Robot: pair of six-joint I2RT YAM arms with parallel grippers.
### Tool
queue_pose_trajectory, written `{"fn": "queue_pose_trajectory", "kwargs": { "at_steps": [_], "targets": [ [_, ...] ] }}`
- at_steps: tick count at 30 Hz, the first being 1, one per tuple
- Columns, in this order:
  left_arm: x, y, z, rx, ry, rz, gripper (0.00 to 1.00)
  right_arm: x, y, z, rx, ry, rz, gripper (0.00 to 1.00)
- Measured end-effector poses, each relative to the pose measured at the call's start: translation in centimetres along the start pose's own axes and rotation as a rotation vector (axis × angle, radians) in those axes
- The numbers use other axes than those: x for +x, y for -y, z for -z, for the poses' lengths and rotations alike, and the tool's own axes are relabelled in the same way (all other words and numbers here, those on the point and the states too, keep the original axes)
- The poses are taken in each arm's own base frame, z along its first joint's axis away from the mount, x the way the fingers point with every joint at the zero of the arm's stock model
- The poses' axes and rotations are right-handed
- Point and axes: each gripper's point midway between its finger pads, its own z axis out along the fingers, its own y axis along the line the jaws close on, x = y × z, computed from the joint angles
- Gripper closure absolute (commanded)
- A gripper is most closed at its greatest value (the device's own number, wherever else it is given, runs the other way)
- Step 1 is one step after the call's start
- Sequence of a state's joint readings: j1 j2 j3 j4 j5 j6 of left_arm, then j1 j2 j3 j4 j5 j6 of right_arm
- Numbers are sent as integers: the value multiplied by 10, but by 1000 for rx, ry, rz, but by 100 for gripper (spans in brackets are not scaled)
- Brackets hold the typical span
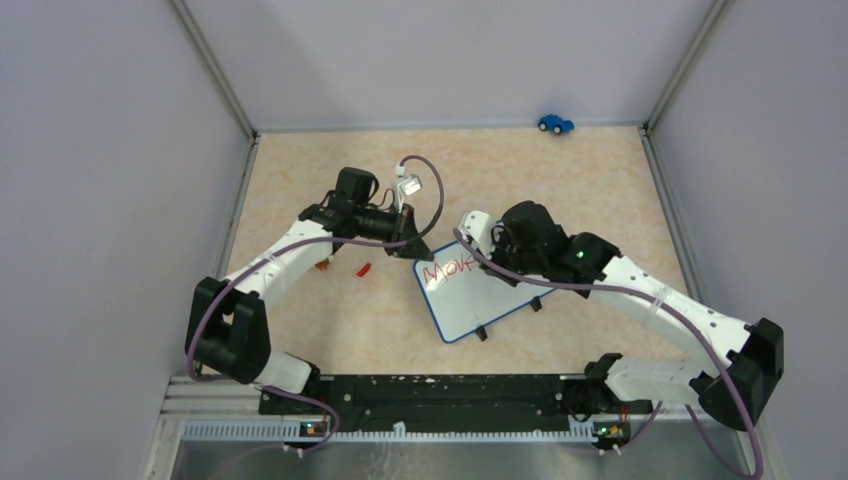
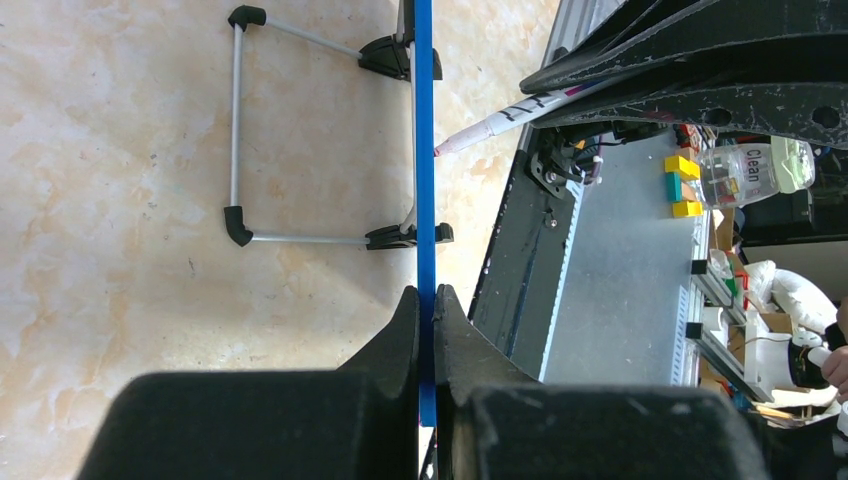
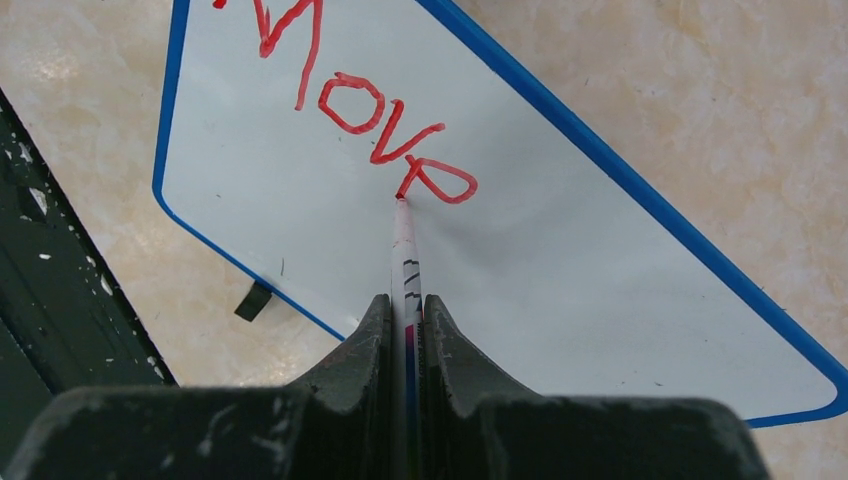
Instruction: Write a sentence on the whiteboard
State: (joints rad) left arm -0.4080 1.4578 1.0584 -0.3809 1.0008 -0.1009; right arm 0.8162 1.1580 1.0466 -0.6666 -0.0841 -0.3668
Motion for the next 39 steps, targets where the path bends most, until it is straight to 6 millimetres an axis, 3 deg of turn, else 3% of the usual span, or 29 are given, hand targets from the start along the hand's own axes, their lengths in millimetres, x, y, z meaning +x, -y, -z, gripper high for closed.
{"fn": "queue_pose_trajectory", "kwargs": {
  "at_steps": [21,33,39],
  "targets": [
    [0,1,0,8,-1,1,100,7,5,8,29,-16,4,100],
    [-2,-3,-2,13,-34,-23,100,-9,-9,31,-52,106,10,100],
    [-2,-3,-2,17,-46,-25,100,1,-1,34,-50,115,-49,100]
  ]
}}
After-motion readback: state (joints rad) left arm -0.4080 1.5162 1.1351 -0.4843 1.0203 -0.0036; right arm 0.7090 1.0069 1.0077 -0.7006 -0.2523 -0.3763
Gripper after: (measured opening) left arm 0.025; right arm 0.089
